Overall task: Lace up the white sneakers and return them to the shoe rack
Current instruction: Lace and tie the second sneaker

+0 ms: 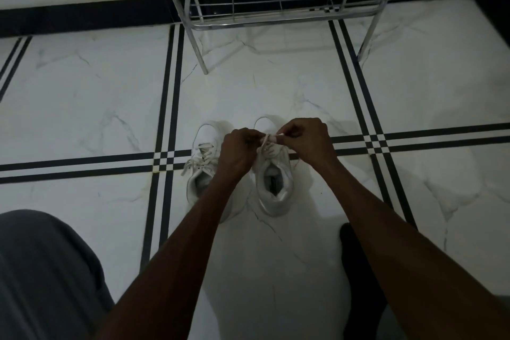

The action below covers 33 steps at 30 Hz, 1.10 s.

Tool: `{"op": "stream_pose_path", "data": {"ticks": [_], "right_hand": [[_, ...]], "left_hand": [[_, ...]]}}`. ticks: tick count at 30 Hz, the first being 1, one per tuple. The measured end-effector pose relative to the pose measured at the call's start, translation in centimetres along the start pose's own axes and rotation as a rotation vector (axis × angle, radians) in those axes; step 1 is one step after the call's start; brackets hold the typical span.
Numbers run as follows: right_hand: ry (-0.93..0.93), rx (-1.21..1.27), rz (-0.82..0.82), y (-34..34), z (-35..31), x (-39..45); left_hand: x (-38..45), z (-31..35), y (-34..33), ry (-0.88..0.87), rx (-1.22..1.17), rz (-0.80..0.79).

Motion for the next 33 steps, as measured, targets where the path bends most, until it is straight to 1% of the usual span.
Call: {"op": "stream_pose_path", "data": {"ticks": [2, 4, 5, 6, 7, 10, 14, 19, 21, 23, 24, 26, 29, 31, 33], "right_hand": [[-0.095, -0.017, 0.03, 1.4, 2.0, -0.6], [-0.281, -0.033, 0.083, 3.5, 5.7, -1.7], [-0.391, -0.024, 0.099, 4.3, 7.6, -2.6], [-0.477, -0.02, 0.104, 4.7, 8.9, -3.3], [-0.525, -0.036, 0.103, 4.8, 9.6, -3.9], [-0.551, -0.093, 0.13, 4.3, 9.5, -4.0], [-0.578, -0.094, 0.176, 4.4, 9.0, -3.3], [-0.622, -0.166, 0.231, 4.0, 9.3, -3.4], [-0.577, -0.199, 0.228, 3.8, 9.0, -3.4], [-0.492, -0.211, 0.219, 3.6, 8.4, -3.2], [-0.459, -0.186, 0.2, 3.5, 8.2, -2.9], [-0.444, -0.065, 0.103, 3.1, 7.6, -2.4], [-0.569, 0.098, -0.146, 2.1, 6.7, -2.1], [-0.672, 0.108, -0.32, 1.7, 6.5, -2.4], [-0.712, 0.067, -0.458, 1.6, 6.6, -3.1]], "left_hand": [[-0.5, 0.1, 1.4, -0.078, 0.141, 0.066], [-1.3, -0.7, 3.0, -0.127, 0.449, 0.1], [-1.9, -1.5, 3.6, -0.112, 0.565, 0.105], [-2.4, -2.2, 3.9, -0.089, 0.626, 0.098], [-3.0, -2.6, 3.8, -0.074, 0.664, 0.082], [-4.0, -2.9, 3.1, -0.089, 0.735, 0.083], [-4.4, -3.2, 3.4, -0.153, 0.808, 0.154], [-4.7, -3.4, 3.0, -0.123, 0.809, 0.127], [-4.8, -3.4, 2.9, -0.111, 0.797, 0.115], [-4.7, -3.5, 3.1, -0.105, 0.713, 0.126], [-4.7, -3.6, 3.3, -0.101, 0.635, 0.135], [-4.4, -3.6, 3.9, -0.119, 0.483, 0.15], [-4.0, -3.3, 4.9, -0.169, 0.393, 0.199], [-3.7, -3.9, 6.1, -0.104, 0.354, 0.285], [-3.9, -5.7, 7.6, 0.021, 0.319, 0.358]]}}
Point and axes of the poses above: each hand's wrist, its own x-axis towards the middle knuckle, its own y-axis out of the back of the hand, z = x × y, the point moved 4 cm from there along x, towards the middle knuckle, and after that the axes turned 8 degrees about z, right-handed, at the moved point
